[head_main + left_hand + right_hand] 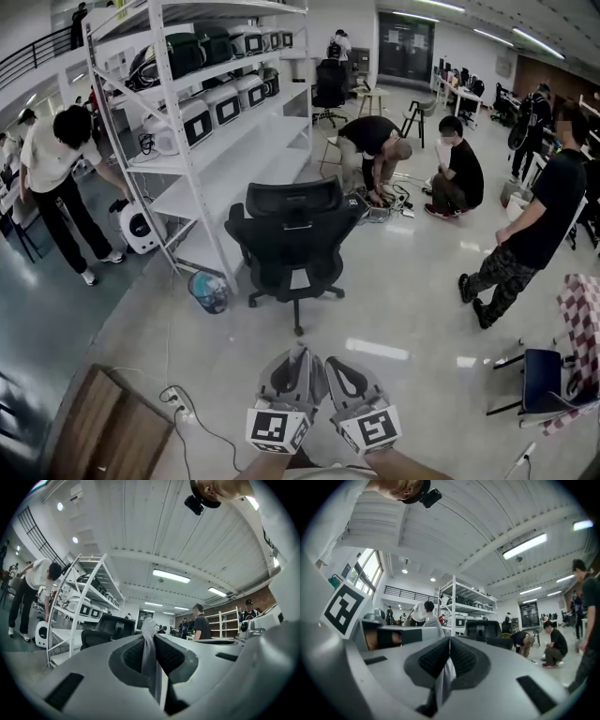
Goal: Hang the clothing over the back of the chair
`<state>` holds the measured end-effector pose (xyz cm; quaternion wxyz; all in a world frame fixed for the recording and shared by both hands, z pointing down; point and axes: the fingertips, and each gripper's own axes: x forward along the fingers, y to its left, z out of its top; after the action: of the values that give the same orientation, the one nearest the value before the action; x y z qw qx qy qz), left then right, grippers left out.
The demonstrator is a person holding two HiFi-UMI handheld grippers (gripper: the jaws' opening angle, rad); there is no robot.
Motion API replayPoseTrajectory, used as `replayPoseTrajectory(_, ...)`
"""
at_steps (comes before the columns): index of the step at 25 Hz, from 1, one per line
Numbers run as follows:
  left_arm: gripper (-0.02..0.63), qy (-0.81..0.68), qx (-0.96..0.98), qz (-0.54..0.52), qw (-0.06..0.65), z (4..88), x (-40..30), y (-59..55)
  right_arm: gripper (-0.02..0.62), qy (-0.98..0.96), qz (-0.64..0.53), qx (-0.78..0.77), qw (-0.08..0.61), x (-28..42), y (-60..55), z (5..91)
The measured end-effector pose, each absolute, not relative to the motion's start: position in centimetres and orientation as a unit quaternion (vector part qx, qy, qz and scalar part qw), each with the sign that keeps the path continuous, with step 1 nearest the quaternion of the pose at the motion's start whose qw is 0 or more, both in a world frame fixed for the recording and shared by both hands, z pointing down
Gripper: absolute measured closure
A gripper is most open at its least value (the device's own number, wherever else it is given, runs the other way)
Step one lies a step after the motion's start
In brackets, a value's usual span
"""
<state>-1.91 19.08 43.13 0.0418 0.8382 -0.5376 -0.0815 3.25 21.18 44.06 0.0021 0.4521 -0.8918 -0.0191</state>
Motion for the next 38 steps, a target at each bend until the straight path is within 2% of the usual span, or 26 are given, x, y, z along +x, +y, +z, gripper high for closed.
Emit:
replayPoseTrajectory(19,0.577,-0.469,0.876,-0.104,0.049,42.6,-7.6,4.2,0.58,-0.864,-0.033,0.502,0.02,-3.3,6.3,42.8)
replayPoseTrajectory(25,0.577,-0.468,0.876,-0.107,0.05,42.9,-7.2,0.3,0.58,-0.86,-0.032,0.509,0.012,-2.2,1.4,43.2)
replayPoseTrajectory(38,0.577,-0.54,0.833,-0.123,-0.008,38.8,-3.1,-13.9,0.58,-0.901,-0.029,0.431,-0.019,3.1,-13.8,42.7)
